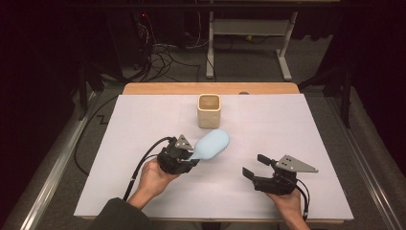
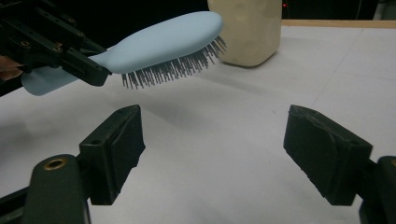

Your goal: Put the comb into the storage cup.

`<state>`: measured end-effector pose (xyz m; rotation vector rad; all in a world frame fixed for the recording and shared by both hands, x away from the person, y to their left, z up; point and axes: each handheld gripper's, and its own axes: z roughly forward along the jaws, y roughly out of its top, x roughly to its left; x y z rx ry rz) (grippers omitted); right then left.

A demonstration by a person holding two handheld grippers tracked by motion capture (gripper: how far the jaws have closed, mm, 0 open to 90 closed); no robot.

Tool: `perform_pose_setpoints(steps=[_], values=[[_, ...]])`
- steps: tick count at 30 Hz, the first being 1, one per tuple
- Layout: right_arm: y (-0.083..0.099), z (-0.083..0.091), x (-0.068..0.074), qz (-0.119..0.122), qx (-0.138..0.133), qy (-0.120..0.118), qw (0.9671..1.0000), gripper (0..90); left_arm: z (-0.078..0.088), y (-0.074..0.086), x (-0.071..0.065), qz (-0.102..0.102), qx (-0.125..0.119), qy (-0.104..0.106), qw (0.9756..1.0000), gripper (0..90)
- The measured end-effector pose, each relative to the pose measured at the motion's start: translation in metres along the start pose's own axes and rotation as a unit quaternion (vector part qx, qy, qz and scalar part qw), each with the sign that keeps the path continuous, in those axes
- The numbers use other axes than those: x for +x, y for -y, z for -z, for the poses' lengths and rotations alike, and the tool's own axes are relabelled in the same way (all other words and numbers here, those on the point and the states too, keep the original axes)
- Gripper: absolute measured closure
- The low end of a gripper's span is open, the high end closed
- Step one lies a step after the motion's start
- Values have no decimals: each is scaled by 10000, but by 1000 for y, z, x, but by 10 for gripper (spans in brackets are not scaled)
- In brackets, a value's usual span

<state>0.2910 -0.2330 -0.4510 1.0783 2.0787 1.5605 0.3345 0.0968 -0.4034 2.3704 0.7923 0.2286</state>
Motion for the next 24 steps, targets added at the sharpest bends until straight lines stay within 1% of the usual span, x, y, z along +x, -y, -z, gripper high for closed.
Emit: perform_pose_setpoints(steps=[2, 6, 11, 17, 24], values=[[0, -3, 1, 1, 34, -30, 10000, 211, -1, -2, -1, -14, -20, -20, 10000, 692], [-1, -8, 2, -33, 64, -91, 9999, 211, -2, -6, -5, -42, -50, 16, 10000, 692], [-3, -14, 3, -149, 64, -182, 9997, 210, -5, -11, -10, -112, -76, 58, 9999, 692], [-4, -21, 1, -301, 102, -227, 9992, 208, -8, -17, -17, -215, -101, 97, 9997, 692], [-6, -28, 2, -392, 149, -270, 9988, 196, -11, -19, -23, -281, -118, 122, 9995, 692]])
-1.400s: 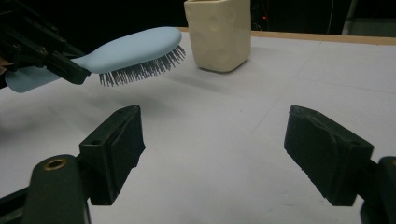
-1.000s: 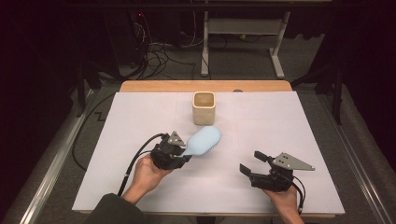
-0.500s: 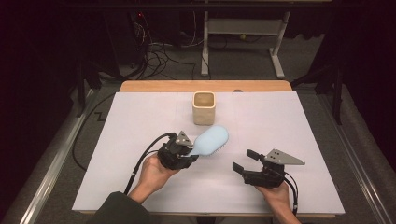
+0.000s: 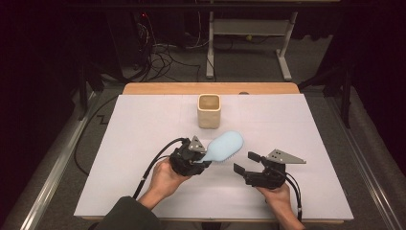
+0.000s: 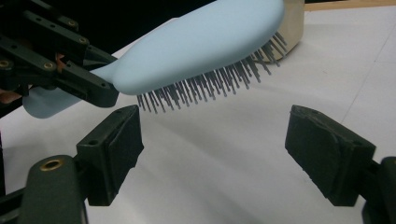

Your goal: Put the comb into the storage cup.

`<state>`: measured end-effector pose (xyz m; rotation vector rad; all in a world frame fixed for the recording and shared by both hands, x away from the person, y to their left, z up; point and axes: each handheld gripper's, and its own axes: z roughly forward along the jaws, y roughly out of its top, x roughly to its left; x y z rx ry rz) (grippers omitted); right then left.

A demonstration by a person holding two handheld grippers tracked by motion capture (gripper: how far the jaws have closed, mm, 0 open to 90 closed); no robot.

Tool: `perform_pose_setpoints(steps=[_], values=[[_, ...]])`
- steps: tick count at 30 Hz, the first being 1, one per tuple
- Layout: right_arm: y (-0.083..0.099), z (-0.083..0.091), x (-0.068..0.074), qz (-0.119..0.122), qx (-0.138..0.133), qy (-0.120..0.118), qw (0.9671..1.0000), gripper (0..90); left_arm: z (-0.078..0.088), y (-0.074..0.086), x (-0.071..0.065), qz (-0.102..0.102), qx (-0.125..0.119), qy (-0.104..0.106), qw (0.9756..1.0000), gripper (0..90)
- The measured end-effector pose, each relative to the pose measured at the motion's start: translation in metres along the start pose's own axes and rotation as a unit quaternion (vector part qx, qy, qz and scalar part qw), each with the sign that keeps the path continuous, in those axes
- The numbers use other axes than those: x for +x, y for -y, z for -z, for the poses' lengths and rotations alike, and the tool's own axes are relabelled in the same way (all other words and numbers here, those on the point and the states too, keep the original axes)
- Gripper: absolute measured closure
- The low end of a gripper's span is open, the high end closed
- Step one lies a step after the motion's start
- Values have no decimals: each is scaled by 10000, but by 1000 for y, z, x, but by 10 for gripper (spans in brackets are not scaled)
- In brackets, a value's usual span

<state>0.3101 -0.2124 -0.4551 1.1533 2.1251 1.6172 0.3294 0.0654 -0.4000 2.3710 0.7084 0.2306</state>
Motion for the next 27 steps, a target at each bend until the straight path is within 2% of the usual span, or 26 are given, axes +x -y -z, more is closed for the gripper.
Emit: perform_pose_setpoints(steps=[12, 23, 27], values=[[-2, -14, 1, -242, 95, -122, 9996, 179, -4, -2, -7, -70, 2, 47, 10000, 691], [-3, -18, -1, -567, 107, -300, 9979, 162, -7, -3, -9, -77, -22, 57, 10000, 692], [-5, -21, 0, -595, 104, -379, 9975, 159, -9, -4, -10, -84, -26, 60, 9999, 691]])
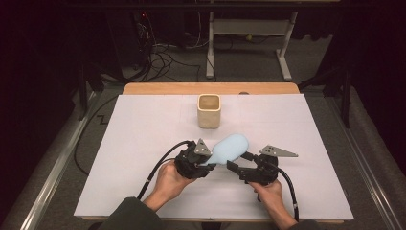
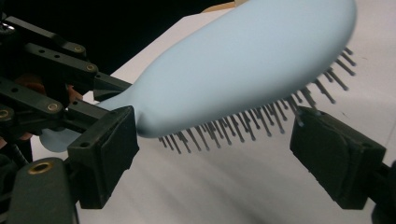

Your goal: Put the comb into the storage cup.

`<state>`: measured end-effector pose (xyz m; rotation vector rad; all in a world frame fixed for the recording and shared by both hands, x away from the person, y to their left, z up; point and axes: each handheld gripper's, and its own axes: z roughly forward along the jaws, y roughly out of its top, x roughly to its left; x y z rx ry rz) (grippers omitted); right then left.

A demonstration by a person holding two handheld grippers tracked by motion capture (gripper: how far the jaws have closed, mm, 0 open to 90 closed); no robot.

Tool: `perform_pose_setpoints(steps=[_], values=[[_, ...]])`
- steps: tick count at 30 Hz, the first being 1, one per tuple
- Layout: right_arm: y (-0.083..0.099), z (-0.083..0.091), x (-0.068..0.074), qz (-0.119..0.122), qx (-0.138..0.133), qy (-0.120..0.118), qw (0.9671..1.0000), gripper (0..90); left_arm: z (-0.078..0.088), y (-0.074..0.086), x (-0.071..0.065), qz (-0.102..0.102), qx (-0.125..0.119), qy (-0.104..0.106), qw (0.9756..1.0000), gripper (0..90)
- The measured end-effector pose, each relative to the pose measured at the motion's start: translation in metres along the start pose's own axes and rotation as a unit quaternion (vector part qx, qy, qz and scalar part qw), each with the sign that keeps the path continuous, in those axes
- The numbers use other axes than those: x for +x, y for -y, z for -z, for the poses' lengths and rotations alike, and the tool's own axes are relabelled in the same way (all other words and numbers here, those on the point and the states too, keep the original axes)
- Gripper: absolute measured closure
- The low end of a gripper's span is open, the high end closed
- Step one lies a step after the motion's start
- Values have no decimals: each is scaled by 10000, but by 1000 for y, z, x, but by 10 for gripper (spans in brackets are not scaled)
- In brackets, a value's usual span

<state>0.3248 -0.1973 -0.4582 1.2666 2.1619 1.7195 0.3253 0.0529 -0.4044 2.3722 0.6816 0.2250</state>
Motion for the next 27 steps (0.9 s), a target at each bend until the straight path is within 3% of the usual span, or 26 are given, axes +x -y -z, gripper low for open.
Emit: perform_pose_setpoints(steps=[27], values=[[-6, -17, -1, -407, 37, -154, 9990, 83, -7, -4, -7, -19, -112, -3, 9999, 691]])
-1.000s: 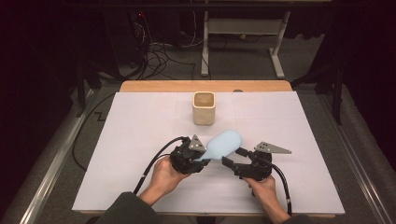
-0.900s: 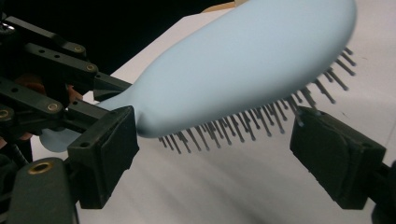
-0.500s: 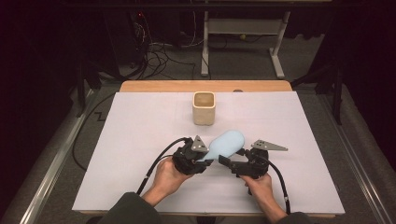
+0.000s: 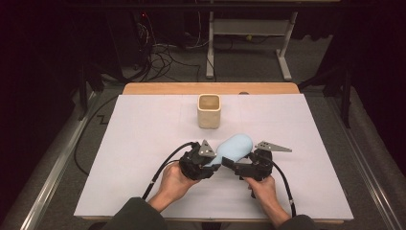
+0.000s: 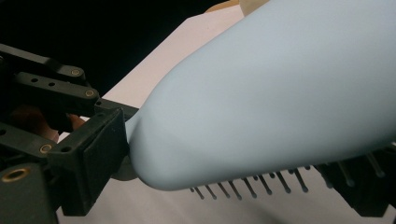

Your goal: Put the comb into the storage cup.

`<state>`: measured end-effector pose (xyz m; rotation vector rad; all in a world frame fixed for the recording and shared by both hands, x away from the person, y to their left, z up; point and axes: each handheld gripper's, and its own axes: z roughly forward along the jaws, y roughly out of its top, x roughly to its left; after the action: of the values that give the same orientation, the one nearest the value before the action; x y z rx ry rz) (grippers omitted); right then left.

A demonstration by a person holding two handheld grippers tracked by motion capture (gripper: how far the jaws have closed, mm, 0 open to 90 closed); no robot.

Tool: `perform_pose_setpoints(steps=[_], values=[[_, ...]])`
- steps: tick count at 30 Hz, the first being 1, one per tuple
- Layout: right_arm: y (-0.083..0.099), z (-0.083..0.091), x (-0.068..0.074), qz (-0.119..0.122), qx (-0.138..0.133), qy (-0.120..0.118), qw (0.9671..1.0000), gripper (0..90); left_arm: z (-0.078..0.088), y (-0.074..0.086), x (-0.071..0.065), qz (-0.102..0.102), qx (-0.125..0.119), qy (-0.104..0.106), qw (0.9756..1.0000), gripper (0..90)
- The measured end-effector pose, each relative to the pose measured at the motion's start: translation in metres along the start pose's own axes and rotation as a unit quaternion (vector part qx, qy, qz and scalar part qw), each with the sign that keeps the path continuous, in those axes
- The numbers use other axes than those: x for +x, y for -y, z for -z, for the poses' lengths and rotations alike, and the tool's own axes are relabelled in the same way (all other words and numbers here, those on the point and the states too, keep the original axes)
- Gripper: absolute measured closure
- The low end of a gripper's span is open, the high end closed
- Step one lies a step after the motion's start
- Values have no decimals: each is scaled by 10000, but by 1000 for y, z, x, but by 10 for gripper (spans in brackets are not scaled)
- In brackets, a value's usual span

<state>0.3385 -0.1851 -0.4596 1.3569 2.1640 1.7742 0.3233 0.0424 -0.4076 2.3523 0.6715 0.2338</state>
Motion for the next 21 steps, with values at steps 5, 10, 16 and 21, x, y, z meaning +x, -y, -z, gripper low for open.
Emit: perform_pose_setpoints(steps=[5, 10, 16, 21], values=[[-1, -2, -1, 1, -3, 14, 10000, 79, -3, 0, -1, -13, -5, 24, 10000, 691], [-4, -2, -1, -37, 43, 17, 10000, 110, -5, -1, -1, -12, 46, 44, 10000, 691], [-8, 0, 2, 86, 74, 70, 9999, 161, -7, 0, 0, -14, 91, 22, 10000, 691], [-12, 3, 5, 214, -9, 63, 9998, 221, -7, -1, 1, -5, 107, -2, 9999, 691]])
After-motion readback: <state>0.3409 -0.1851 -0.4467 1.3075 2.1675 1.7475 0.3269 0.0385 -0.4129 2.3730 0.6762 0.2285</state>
